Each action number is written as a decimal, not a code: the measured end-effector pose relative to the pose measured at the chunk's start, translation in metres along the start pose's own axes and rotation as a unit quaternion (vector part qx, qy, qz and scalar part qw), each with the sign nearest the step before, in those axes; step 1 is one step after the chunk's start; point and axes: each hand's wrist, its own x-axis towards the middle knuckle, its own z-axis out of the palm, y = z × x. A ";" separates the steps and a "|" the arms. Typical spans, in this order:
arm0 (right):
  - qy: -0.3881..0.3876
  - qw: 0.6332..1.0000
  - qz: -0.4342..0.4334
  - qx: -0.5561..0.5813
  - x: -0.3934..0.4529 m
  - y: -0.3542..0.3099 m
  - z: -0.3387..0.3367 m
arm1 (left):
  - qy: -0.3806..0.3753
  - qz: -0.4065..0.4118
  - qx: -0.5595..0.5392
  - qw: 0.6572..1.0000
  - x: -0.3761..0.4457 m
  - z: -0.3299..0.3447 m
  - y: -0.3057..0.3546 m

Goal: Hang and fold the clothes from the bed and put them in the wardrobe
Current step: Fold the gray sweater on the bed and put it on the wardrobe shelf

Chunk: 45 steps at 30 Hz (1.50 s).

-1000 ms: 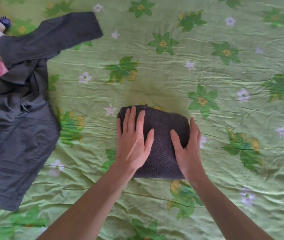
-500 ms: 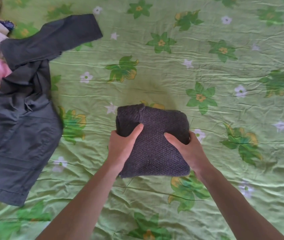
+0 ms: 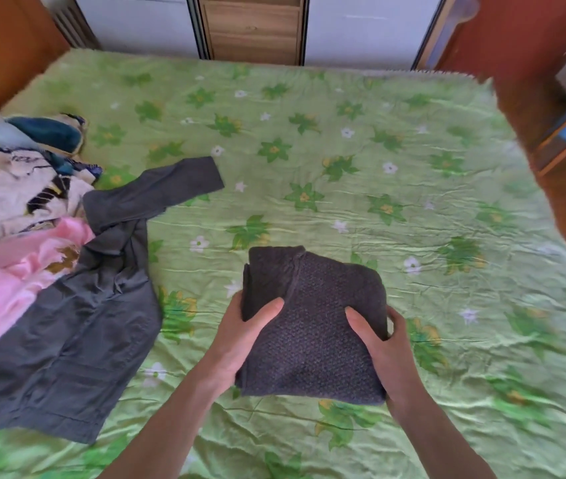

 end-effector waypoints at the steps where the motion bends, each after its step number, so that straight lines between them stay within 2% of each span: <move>1: 0.001 1.000 0.008 0.008 -0.019 -0.019 -0.008 | -0.007 0.010 0.001 1.000 -0.017 0.004 0.018; 8: -0.057 0.995 -0.004 0.078 -0.155 -0.116 -0.068 | -0.041 0.052 -0.051 0.996 -0.135 0.053 0.123; 11: -0.035 0.994 -0.031 0.095 -0.201 -0.134 -0.099 | -0.080 0.062 -0.059 0.993 -0.176 0.075 0.146; 17: 0.007 0.987 -0.062 0.148 -0.272 -0.141 -0.178 | -0.180 0.084 0.007 0.980 -0.248 0.124 0.168; 26: 0.104 0.964 -0.104 0.222 -0.380 -0.112 -0.326 | -0.266 0.104 -0.007 0.958 -0.358 0.267 0.146; 33: 0.181 0.935 -0.149 0.266 -0.474 -0.069 -0.454 | -0.341 0.114 0.034 0.932 -0.453 0.392 0.112; 42: 0.242 0.912 -0.148 0.297 -0.576 0.000 -0.580 | -0.449 0.097 0.081 0.884 -0.561 0.517 0.053; 45: 0.267 0.906 -0.144 0.295 -0.595 0.013 -0.615 | -0.464 0.096 0.092 0.876 -0.586 0.550 0.041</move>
